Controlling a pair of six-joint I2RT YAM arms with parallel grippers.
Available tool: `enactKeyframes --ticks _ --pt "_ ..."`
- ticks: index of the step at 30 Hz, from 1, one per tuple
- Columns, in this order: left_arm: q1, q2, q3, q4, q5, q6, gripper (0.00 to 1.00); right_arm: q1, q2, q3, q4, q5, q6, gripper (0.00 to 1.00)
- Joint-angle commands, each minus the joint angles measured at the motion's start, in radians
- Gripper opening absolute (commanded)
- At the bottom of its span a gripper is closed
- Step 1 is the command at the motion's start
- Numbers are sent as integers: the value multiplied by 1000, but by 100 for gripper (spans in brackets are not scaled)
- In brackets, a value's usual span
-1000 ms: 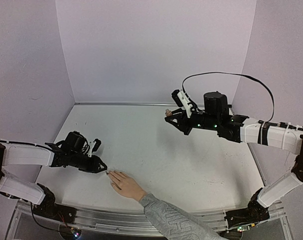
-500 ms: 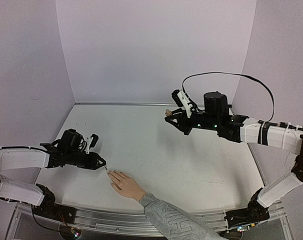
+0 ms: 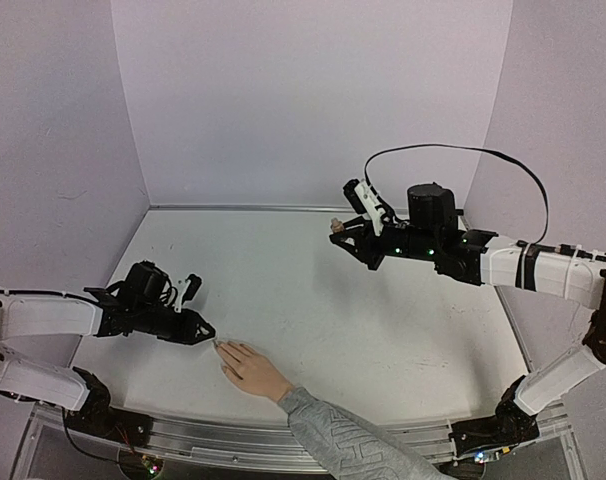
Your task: Paint the nails
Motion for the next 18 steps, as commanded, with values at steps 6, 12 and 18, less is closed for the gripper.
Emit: enactKeyframes --ticks 6,12,18 --pt "-5 19 35 42 12 21 0 -5 -11 7 50 -11 10 0" --pt "-5 28 40 42 -4 21 0 -4 -10 7 50 -13 10 0" --pt "-5 39 48 43 -16 23 0 -5 -5 8 49 -17 12 0"
